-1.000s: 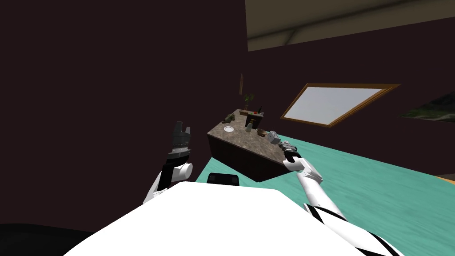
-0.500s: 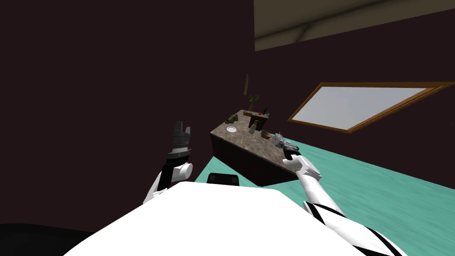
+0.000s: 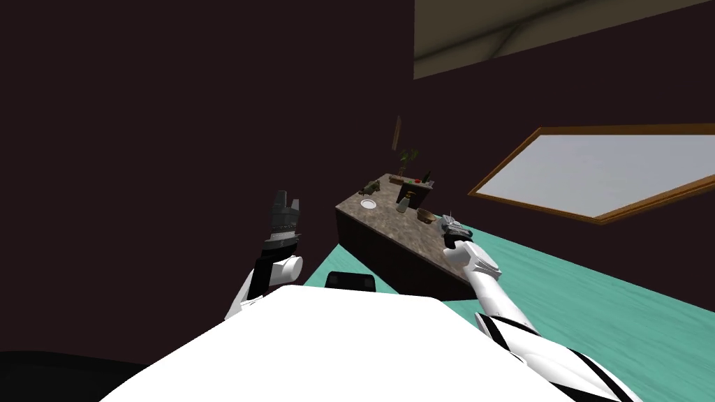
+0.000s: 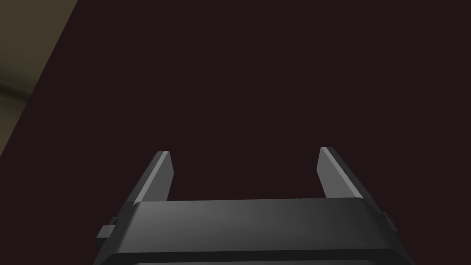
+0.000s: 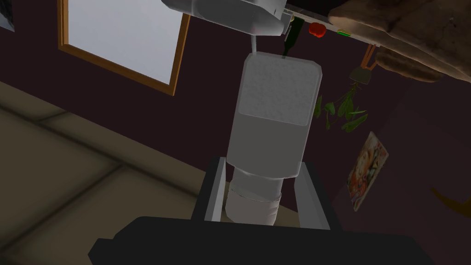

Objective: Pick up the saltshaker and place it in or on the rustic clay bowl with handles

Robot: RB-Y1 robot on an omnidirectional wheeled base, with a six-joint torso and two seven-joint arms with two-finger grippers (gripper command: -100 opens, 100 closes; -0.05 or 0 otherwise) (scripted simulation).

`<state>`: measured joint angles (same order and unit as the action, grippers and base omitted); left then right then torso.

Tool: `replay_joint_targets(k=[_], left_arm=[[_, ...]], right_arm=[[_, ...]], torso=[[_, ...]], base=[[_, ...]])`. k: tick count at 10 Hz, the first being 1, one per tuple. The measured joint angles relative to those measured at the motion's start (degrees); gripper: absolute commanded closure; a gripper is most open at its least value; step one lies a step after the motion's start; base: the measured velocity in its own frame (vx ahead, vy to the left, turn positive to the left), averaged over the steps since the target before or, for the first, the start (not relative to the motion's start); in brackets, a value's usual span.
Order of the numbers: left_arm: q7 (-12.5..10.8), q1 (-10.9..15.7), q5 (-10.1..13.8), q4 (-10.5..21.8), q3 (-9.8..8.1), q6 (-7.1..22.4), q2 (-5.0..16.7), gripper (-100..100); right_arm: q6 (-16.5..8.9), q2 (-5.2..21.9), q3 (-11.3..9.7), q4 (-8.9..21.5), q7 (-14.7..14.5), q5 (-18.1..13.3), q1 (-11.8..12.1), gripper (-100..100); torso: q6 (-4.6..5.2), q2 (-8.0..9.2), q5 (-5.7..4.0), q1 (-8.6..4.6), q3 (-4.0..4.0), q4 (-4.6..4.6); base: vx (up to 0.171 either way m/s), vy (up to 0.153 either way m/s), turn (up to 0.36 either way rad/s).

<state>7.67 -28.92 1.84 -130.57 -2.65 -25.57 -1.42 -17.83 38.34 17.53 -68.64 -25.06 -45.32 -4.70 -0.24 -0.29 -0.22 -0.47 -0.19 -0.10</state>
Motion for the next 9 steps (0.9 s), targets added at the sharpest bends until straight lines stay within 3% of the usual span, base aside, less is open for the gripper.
replay_joint_targets(k=[5,9], left_arm=[[0.0,-0.01,0.0,0.0,-0.01,0.0,0.0,0],[0.0,-0.01,0.0,0.0,-0.01,0.0,0.0,0]], right_arm=[[-4.75,0.52,-1.74,0.93,6.36,-5.07,-1.14,100],[-8.83,0.65,-3.52,2.52,12.46,-10.83,-2.26,100]], torso=[[0.14,0.04,-0.02,-0.06,0.02,0.0],[0.12,0.03,-0.05,-0.2,0.01,-0.01]], base=[[-0.014,-0.066,0.186],[-0.019,-0.113,0.258]])
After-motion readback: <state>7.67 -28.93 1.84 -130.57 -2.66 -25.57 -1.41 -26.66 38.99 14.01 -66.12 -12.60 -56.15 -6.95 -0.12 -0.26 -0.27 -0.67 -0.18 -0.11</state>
